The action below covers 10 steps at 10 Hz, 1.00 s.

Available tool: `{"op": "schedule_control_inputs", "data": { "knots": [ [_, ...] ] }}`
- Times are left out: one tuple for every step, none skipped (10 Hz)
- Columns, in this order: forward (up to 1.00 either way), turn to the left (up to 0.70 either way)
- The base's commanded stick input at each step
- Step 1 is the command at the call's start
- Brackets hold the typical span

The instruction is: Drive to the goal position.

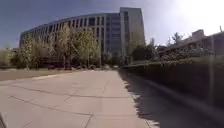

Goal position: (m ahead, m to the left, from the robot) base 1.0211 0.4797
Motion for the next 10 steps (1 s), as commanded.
{"op": "schedule_control_inputs", "data": {
  "knots": [
    [1.0,-0.04],
    [1.0,0.0],
    [1.0,0.0],
    [1.0,0.0],
    [1.0,0.0],
    [1.0,0.0],
    [1.0,0.0],
    [1.0,0.0],
    [1.0,0.0],
    [1.0,-0.21]
  ]
}}
